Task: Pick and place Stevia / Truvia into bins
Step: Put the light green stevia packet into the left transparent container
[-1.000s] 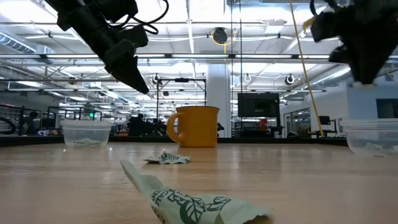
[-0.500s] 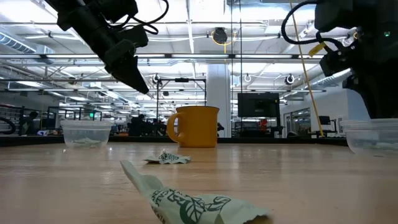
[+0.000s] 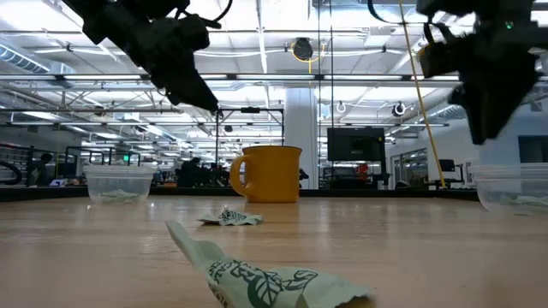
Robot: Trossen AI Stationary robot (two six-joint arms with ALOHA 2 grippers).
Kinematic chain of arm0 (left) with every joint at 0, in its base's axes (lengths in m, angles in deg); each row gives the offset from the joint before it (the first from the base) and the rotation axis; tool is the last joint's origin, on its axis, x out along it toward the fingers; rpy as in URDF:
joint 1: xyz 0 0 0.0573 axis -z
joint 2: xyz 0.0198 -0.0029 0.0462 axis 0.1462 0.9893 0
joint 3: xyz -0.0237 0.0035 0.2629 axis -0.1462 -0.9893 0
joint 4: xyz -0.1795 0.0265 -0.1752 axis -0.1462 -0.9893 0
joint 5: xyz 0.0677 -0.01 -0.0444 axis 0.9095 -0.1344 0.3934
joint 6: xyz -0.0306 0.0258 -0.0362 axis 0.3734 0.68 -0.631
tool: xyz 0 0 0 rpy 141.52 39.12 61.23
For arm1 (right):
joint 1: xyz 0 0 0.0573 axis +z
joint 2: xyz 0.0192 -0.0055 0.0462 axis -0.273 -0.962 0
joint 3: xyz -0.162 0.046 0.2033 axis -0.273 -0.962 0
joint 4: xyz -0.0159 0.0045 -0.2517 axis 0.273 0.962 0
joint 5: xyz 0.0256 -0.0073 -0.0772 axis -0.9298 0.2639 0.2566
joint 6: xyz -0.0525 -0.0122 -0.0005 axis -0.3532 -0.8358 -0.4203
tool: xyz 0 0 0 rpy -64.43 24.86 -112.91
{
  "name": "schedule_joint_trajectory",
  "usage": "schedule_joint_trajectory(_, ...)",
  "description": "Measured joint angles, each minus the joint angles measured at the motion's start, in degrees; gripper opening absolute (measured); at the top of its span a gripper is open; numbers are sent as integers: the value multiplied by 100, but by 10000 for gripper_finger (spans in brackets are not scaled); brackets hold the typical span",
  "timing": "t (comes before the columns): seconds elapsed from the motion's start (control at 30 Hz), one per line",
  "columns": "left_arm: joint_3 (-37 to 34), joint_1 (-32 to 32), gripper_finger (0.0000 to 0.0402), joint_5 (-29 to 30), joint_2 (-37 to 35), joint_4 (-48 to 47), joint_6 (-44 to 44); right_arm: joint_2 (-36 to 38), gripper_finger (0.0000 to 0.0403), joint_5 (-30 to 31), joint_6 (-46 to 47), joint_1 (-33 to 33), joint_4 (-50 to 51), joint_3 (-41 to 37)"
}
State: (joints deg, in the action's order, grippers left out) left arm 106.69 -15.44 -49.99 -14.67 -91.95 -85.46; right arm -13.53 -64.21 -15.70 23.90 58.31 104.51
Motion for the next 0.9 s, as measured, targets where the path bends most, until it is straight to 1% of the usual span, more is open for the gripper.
schedule_joint_trajectory(0.07, 0, 128, 113, -127, 0, 22, -6, 20, 153, 8, -28, 0, -119, 194)
schedule_joint_trajectory(0.13, 0, 297, 113, -134, 23, 23, -86, 48, 152, 14, -236, 0, -520, 280)
schedule_joint_trajectory(0.27, 3, 739, 113, -133, 355, 51, -393, 71, 152, 15, -1248, 0, -1868, 282)
schedule_joint_trajectory(0.43, 0, 1320, 113, -201, 1078, 505, -637, 63, 152, 17, -2739, 0, -3844, 51)
schedule_joint_trajectory(0.53, 0, 1581, 113, -286, 1486, 953, -830, 62, 150, 18, -3305, -25, -4710, -171)
schedule_joint_trajectory(0.7, 0, 1834, 113, -367, 2157, 1903, -1424, 62, 150, 20, -3624, -154, -5283, -528)
schedule_joint_trajectory(0.83, 2, 1969, 113, -419, 2694, 2556, -1508, 60, 149, 22, -3626, -280, -5597, -845)
schedule_joint_trajectory(0.9, 2, 2000, 113, -420, 2907, 2634, -1553, 62, 149, 20, -3674, -322, -5786, -1022)
